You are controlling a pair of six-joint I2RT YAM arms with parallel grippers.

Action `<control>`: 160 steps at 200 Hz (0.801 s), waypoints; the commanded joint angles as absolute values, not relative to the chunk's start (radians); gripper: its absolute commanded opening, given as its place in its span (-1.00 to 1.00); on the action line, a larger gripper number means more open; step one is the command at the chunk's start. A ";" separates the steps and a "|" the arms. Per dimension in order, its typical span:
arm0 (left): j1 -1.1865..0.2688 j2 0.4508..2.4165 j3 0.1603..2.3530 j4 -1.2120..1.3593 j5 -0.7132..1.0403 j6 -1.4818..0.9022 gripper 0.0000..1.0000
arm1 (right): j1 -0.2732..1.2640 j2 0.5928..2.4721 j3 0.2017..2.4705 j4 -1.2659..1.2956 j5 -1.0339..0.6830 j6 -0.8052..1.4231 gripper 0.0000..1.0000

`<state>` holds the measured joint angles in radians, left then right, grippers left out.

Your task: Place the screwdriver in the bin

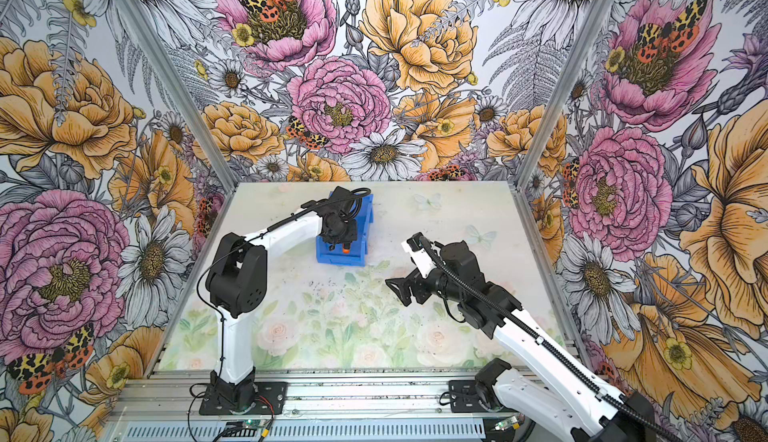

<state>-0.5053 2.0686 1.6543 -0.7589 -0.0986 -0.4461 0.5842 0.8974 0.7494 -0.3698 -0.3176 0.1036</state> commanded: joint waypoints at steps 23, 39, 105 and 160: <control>-0.492 2.054 1.630 -0.713 -0.068 -0.449 -0.37 | 0.608 0.860 0.770 -0.356 -0.244 0.111 0.99; -0.493 2.047 1.632 -0.710 -0.058 -0.451 -0.27 | 0.612 0.850 0.770 -0.357 -0.227 0.112 0.99; -0.499 1.965 1.612 -0.711 -0.069 -0.459 -0.05 | 0.613 0.804 0.751 -0.359 -0.207 0.116 0.99; -0.523 1.879 1.555 -0.710 -0.101 -0.474 0.00 | 0.614 0.760 0.716 -0.361 -0.200 0.126 0.99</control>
